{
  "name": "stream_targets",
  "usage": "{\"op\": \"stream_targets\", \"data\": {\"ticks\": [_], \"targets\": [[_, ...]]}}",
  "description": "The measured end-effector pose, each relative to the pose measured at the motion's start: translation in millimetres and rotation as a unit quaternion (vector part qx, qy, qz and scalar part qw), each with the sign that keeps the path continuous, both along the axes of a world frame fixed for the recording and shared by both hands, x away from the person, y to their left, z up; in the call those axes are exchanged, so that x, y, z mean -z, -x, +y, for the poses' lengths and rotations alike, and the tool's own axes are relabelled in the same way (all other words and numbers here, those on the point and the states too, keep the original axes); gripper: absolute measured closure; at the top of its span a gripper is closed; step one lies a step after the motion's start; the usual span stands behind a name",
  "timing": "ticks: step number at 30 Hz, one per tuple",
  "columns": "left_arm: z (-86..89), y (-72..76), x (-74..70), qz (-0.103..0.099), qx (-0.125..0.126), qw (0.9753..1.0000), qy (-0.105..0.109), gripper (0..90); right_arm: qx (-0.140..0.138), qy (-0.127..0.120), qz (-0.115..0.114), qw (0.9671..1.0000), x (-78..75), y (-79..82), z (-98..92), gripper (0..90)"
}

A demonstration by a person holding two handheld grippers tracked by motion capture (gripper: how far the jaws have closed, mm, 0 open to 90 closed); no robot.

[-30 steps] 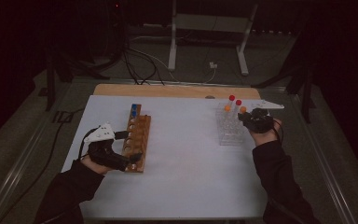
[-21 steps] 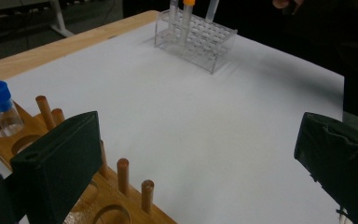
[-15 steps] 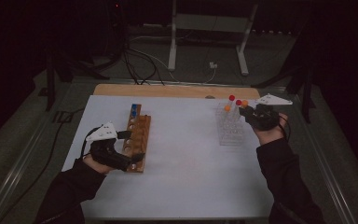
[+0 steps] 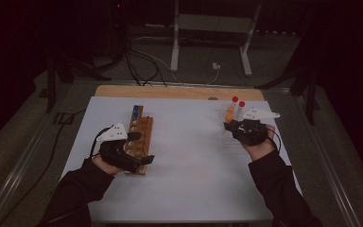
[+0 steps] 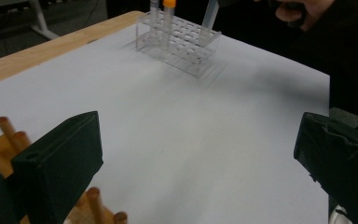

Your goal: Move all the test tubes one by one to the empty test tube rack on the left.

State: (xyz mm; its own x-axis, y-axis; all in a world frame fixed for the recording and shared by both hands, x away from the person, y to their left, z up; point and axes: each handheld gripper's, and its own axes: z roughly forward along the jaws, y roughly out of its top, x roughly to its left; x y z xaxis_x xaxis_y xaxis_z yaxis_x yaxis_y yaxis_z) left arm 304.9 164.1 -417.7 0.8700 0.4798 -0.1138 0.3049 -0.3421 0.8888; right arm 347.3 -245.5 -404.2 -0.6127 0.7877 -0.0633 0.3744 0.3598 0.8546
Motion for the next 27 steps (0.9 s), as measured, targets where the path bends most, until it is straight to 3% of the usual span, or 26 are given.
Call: {"op": "stream_targets", "data": {"ticks": [10,27], "targets": [[-21.9,-2.6,1.1,0.001,0.024,0.9997,-0.005,2.1,-0.057,0.006,0.016,0.9983,13.8,20.7,29.7,75.0],[-59.3,-6.5,2.9,-0.003,0.060,0.9981,-0.016,5.2,-0.134,0.009,0.046,0.9899,37.2,44.2,71.5,75.0]]}}
